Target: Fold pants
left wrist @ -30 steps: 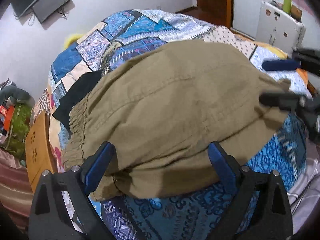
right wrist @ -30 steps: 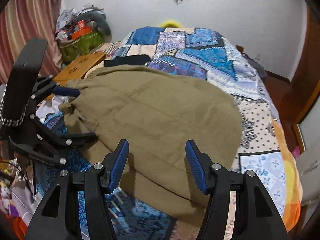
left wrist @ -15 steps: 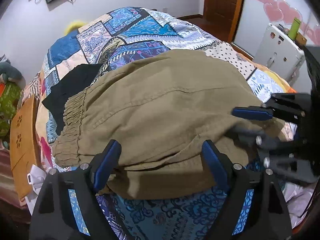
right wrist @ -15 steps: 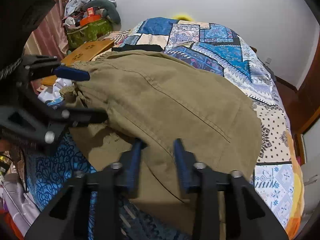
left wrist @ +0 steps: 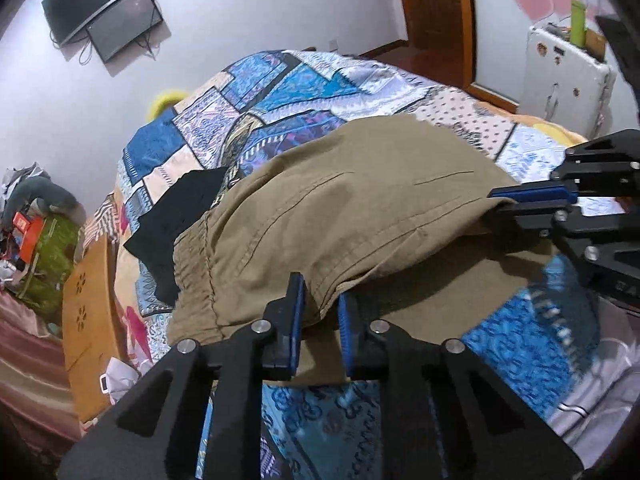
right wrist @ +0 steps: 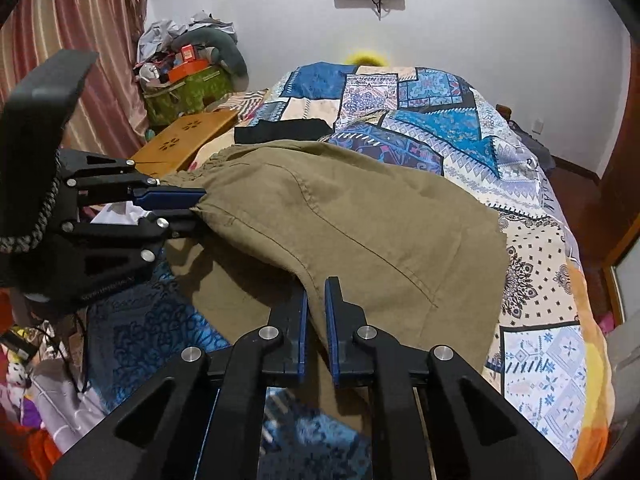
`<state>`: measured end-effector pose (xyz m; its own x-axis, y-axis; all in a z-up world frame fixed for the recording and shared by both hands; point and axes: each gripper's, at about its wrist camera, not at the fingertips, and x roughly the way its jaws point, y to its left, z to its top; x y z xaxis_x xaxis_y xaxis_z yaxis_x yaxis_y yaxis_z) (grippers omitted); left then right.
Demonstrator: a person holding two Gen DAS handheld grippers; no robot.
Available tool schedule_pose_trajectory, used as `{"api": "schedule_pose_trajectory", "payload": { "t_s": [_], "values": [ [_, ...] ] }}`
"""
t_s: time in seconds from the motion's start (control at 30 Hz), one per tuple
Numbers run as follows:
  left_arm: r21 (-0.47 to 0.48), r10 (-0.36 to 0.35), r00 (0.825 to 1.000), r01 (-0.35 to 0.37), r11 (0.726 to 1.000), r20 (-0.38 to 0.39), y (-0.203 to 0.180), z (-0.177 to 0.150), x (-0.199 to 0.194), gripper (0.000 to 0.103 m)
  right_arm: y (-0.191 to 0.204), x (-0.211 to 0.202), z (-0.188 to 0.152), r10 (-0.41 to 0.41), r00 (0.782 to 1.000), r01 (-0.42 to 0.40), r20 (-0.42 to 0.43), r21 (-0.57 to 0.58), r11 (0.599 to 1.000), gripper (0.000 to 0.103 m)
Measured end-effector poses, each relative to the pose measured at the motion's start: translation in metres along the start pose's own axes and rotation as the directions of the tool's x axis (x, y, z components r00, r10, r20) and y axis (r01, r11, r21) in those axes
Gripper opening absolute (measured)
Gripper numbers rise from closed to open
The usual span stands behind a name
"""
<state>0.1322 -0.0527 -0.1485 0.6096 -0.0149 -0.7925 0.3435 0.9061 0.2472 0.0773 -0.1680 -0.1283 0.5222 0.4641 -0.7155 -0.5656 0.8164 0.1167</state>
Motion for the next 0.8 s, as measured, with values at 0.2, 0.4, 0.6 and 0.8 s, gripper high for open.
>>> {"api": "schedule_pose_trajectory", "payload": {
  "t_s": [0.2, 0.4, 0.6, 0.8],
  "values": [
    [-0.008, -0.060, 0.998, 0.060, 0.998, -0.032, -0.007, -0.015, -0.004, 0.015, 0.002, 0.000, -0.012, 0.014, 1.000, -0.014, -0.025, 0.006, 1.000, 0.007],
    [-0.071, -0.113, 0.991, 0.107, 0.992, -0.077, -0.009, -0.029, 0.007, 0.017, 0.000, 0.014, -0.024, 0.026, 0.998, -0.024, -0.064, 0.040, 0.999, 0.010],
    [-0.112, -0.175, 0.981, 0.166, 0.980, -0.079, -0.004, -0.031, -0.003, 0.043, -0.004, 0.005, -0.020, 0.051, 0.995, -0.043, -0.085, 0.089, 0.995, 0.018],
    [-0.157, -0.175, 0.985, 0.172, 0.973, -0.006, 0.004, -0.017, -0.026, 0.047, -0.010, -0.012, -0.011, 0.055, 0.998, -0.053, -0.014, 0.112, 0.992, 0.024]
  ]
}}
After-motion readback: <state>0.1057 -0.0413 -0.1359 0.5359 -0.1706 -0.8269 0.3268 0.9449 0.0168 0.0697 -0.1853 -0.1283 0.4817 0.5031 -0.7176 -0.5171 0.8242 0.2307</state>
